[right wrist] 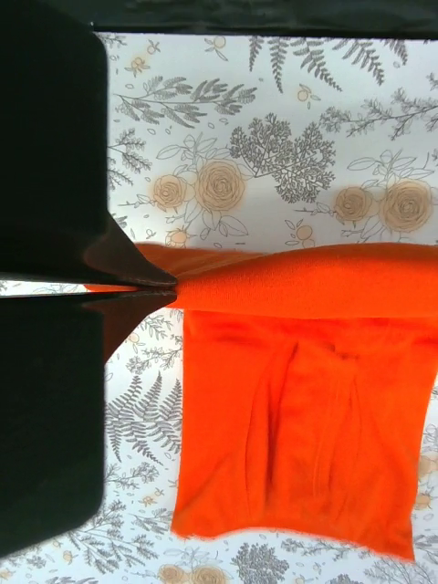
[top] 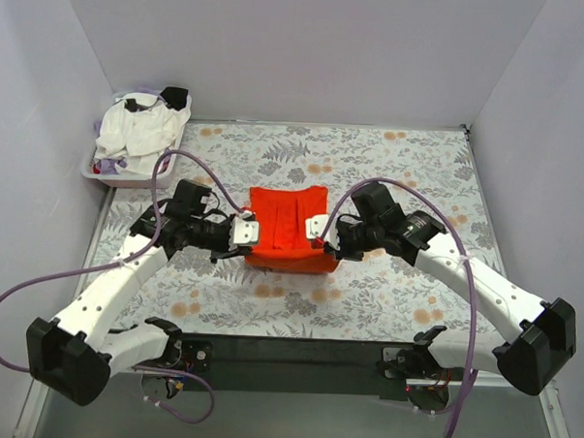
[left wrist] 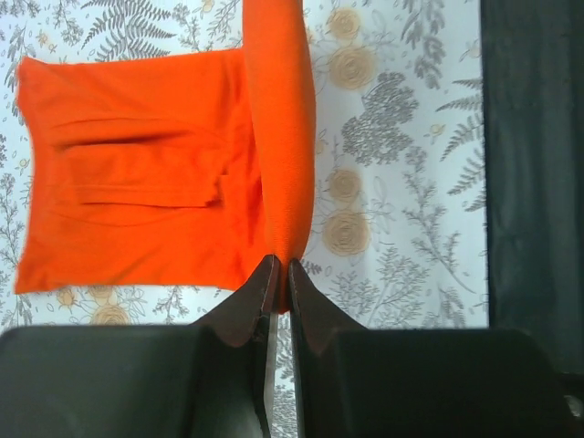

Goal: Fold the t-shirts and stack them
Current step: Fold the tshirt

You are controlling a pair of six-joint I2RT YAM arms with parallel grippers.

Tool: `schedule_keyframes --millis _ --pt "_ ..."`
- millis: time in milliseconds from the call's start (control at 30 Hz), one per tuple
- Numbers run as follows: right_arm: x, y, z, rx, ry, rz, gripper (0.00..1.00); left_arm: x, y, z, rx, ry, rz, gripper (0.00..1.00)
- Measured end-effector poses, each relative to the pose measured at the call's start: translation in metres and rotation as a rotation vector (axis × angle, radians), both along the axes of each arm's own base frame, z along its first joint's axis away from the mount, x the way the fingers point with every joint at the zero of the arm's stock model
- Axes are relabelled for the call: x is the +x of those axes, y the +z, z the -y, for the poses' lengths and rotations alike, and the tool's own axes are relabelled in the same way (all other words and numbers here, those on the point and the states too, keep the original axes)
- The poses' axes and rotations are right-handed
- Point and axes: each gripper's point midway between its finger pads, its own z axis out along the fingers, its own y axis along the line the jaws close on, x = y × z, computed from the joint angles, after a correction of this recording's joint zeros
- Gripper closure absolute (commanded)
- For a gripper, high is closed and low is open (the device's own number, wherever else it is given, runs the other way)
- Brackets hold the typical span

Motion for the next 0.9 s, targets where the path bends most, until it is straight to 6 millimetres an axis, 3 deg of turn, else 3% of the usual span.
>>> schedule_keyframes --millis 100,200,433,600,900 --pt "-0.001 0.016 -0.002 0.015 -0.004 0.004 0.99 -0.011 0.013 -0.003 -0.012 0.012 -0.021 1.00" --pt "0.010 0.019 -0.005 0.004 -0.009 0.002 0.99 0.000 0.021 -0.001 -0.013 0.038 -0.051 1.00" --pt "0.063 -0.008 -0.013 -0.065 -0.029 -0.053 0.99 0.079 0.004 -0.017 -0.012 0.152 -0.146 1.00" --pt "0.105 -0.009 -0.024 -0.057 -0.027 -0.039 0.99 0.122 -0.016 -0.024 -0.010 0.169 -0.180 1.00" --pt "0.172 -0.022 -0.029 -0.067 -0.037 -0.048 0.99 0.198 -0.030 -0.022 -0.028 0.160 -0.157 1.00"
